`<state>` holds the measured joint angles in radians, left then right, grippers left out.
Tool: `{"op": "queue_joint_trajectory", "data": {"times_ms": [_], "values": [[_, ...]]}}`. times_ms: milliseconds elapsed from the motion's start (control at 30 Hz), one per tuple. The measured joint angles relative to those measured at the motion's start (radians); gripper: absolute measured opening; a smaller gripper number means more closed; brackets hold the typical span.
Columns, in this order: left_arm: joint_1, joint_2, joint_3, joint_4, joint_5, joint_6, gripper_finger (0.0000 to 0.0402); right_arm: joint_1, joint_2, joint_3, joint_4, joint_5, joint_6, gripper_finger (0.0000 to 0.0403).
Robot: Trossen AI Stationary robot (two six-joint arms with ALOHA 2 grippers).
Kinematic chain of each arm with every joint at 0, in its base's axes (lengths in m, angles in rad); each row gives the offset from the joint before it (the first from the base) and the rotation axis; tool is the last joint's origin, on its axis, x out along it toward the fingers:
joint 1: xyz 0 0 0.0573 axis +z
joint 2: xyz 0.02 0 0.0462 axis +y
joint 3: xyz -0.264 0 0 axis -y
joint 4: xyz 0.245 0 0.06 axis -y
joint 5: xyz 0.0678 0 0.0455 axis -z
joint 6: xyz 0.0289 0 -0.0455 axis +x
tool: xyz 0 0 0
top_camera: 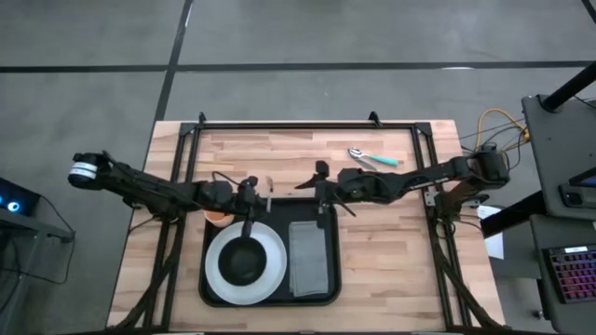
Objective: Set up tray
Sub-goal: Put the green patterned fork on the gray napkin on the black tray
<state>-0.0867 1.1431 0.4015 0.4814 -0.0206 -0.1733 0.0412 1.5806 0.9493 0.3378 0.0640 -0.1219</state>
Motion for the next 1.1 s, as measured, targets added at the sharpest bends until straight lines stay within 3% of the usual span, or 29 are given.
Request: {"op": "queue_joint_trajectory", "data": {"times_ms": [367,633,933,1100], "values": [[-0.061,0.001,0.206,-0.274,-0.017,-0.127,0.0033,0.016,-0.089,-0.235,0.240,0.004,-0.017,0.0219],[-0.130,0.048,0.271,-0.290,-0.055,-0.343,0.0033,0.039,-0.095,-0.302,0.251,-0.027,-0.005,0.0219],[-0.224,0.228,0.451,-0.453,-0.199,-0.510,0.0033,0.103,-0.140,-0.397,0.322,-0.358,-0.128,0.0219],[-0.274,0.358,0.655,-0.651,-0.282,-0.576,0.0033,0.120,-0.216,-0.509,0.477,-0.379,-0.057,0.0221]]}}
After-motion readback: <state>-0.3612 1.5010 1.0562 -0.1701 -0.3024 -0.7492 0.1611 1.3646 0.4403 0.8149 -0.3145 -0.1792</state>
